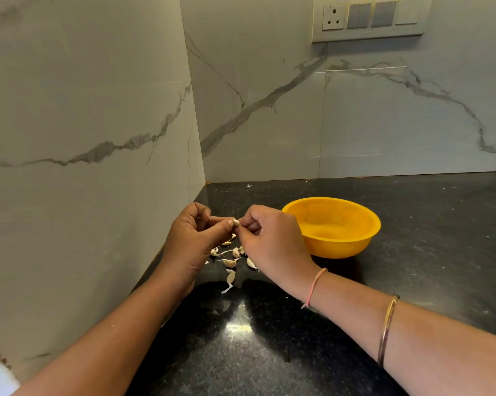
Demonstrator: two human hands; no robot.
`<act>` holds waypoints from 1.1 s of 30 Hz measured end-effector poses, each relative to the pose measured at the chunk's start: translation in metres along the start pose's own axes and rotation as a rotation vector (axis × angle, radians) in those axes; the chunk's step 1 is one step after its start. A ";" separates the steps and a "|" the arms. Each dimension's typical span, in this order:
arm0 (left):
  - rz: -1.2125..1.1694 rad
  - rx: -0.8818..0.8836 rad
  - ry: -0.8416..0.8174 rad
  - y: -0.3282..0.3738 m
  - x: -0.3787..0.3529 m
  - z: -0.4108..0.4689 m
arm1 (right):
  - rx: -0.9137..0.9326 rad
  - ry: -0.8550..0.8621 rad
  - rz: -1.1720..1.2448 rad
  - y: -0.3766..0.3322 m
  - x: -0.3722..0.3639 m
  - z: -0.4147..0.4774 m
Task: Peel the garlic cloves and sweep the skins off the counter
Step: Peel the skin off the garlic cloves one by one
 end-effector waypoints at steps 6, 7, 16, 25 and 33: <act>-0.072 0.047 0.007 -0.001 0.000 0.001 | -0.011 0.000 0.023 -0.002 -0.001 -0.001; -0.068 0.046 0.012 0.000 0.000 0.000 | -0.013 0.003 0.032 -0.002 0.000 -0.001; 0.224 -0.135 0.060 0.013 0.000 -0.005 | 0.070 0.020 -0.022 -0.006 0.001 0.001; 0.393 -0.204 0.106 0.013 0.003 -0.003 | 0.113 -0.013 -0.064 -0.005 0.000 0.002; 0.399 -0.244 0.069 0.015 0.002 -0.004 | 0.030 0.000 0.005 -0.001 0.003 0.003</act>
Point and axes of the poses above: each hand's wrist, its own z-axis towards the middle knuckle, its own x-axis out of the back of the hand, y = z × x, the point moved 5 cm from there along z, towards the middle knuckle, and after that the axes turned 10 degrees about x, right-handed, at the moved point
